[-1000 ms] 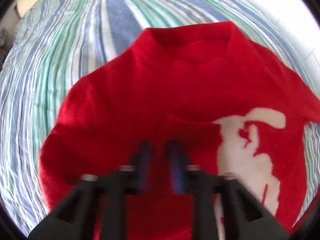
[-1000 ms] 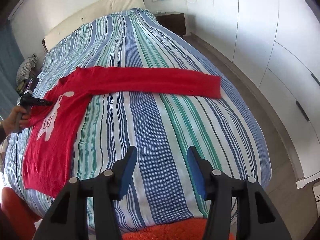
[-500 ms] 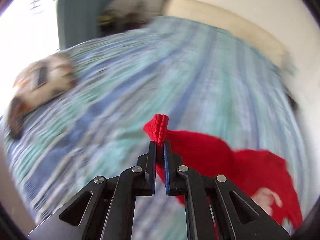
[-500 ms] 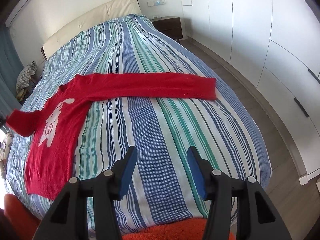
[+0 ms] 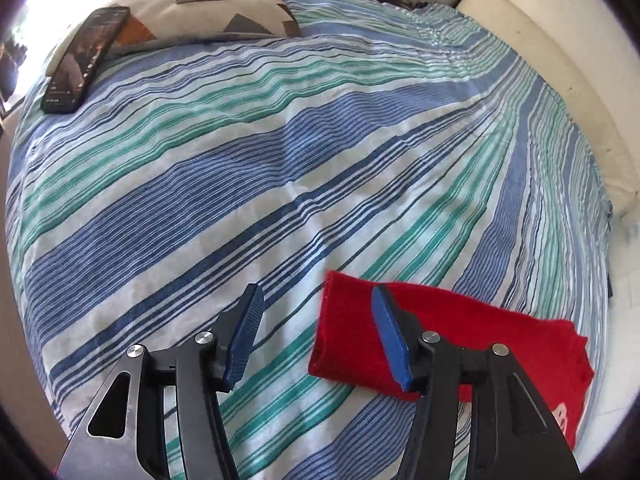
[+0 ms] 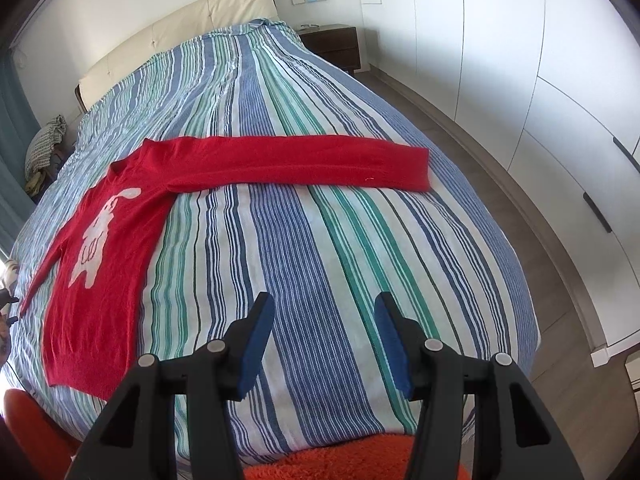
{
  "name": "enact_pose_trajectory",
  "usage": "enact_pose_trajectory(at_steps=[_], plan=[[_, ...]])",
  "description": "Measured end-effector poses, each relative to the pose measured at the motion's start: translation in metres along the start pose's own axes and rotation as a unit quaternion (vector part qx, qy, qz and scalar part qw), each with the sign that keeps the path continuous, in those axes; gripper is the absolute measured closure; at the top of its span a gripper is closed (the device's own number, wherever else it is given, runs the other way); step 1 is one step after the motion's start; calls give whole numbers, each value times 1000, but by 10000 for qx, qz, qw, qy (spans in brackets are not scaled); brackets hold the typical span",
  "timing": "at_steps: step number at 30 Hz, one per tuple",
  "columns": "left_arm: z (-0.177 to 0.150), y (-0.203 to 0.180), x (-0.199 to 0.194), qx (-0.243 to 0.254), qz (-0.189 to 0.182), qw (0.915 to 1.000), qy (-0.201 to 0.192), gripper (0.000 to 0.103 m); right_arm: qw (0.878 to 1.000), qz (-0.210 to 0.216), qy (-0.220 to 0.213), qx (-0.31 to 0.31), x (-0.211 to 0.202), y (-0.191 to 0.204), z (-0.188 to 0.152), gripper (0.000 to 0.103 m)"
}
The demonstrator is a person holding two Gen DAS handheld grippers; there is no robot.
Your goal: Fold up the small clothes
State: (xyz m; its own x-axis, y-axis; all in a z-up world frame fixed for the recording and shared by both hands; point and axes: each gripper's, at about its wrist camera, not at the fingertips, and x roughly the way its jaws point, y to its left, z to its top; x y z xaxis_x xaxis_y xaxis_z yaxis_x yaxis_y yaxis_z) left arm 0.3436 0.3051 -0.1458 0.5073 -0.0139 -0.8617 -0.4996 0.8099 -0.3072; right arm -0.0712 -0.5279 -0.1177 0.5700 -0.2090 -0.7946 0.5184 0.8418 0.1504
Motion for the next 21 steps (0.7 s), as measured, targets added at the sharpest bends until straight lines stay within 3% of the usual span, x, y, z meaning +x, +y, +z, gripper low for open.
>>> enact_pose_trajectory(at_steps=[5, 6, 7, 8, 10, 13, 15, 19, 21], plan=[[0, -11, 36, 227, -413, 9965, 686, 44, 9998, -114, 120, -145, 5, 8, 1, 51], [-3, -18, 36, 403, -472, 9956, 704, 77, 9997, -134, 125, -155, 5, 8, 0, 51], [-7, -27, 37, 727, -329, 9938, 772, 98, 9997, -152, 125, -164, 5, 9, 1, 51], [-9, -35, 35, 991, -56, 9925, 719, 98, 9997, -163, 119, -162, 5, 9, 0, 51], [-8, -47, 22, 1444, 708, 9867, 230, 99, 9997, -183, 110, -144, 5, 7, 0, 51], [2, -44, 23, 1437, 1505, 9781, -69, 99, 9996, -189, 123, -139, 5, 6, 1, 51], [5, -41, 36, 1339, 1627, 9775, 128, 99, 9997, -170, 134, -131, 6, 5, 1, 51], [-4, -52, 50, 1652, 2039, 9649, 36, 99, 9997, -177, 133, -109, 6, 4, 1, 51], [-6, -50, 56, 1626, 2090, 9643, 48, 99, 9996, -212, 116, -133, 5, 5, 0, 51]])
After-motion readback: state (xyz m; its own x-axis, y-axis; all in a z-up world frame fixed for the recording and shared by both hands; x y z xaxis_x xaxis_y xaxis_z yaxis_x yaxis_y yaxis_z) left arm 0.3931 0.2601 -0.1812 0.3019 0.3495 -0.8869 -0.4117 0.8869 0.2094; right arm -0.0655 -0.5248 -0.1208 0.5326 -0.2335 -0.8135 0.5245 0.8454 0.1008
